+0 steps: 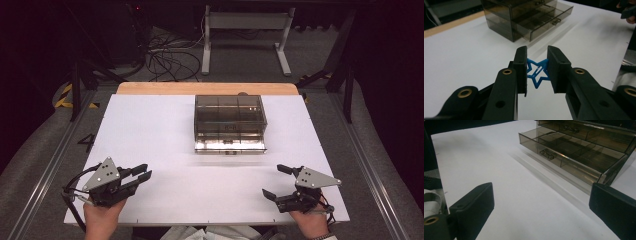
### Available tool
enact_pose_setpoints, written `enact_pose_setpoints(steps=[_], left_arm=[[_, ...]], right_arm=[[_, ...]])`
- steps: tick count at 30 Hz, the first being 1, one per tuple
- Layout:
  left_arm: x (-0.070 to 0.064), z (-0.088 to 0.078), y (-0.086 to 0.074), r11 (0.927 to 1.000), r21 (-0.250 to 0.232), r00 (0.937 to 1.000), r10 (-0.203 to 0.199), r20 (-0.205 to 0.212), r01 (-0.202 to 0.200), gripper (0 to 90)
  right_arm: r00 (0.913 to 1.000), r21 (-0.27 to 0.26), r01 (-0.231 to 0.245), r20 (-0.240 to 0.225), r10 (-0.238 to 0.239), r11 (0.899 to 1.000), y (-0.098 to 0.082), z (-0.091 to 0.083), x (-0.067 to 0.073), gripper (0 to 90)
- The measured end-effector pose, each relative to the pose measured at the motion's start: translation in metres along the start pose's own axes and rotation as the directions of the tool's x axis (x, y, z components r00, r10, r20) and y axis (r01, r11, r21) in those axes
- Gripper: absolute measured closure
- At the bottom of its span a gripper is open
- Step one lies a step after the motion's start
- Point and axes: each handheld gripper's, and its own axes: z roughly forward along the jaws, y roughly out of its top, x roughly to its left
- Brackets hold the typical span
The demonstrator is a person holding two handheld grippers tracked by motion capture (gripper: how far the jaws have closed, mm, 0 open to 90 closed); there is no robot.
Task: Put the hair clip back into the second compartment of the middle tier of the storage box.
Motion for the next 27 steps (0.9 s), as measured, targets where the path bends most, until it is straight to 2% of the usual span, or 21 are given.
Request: enact_pose_setpoints(steps=[2,10,16,27], left_arm=[[-0.0005,-0.0002,-0.0001,0.9995,-0.029,0.9999,0.013,-0.003,-0.013,71.0],[-0.0009,0.0019,-0.0006,0.9985,-0.053,0.9998,0.014,-0.013,-0.015,71.0],[0.0022,0.0022,-0.0022,0.9939,-0.108,0.9995,-0.023,0.023,0.025,71.0],[0.0018,0.0052,-0.0001,0.9923,-0.118,0.9989,-0.031,0.034,0.035,71.0]], right_arm=[[1.0,0.0,0.0,0.0,0.0,1.0,0.0,-0.0001,-0.0001,6.9],[1.0,0.0,0.003,0.0,-0.003,1.0,-0.0001,-0.0003,0.0001,6.9],[1.0,0.001,0.004,-0.001,-0.004,1.0,0.0,0.0002,0.0005,6.9],[1.0,0.0,0.005,-0.002,-0.005,1.0,0.0,0.0,0.0005,6.9]])
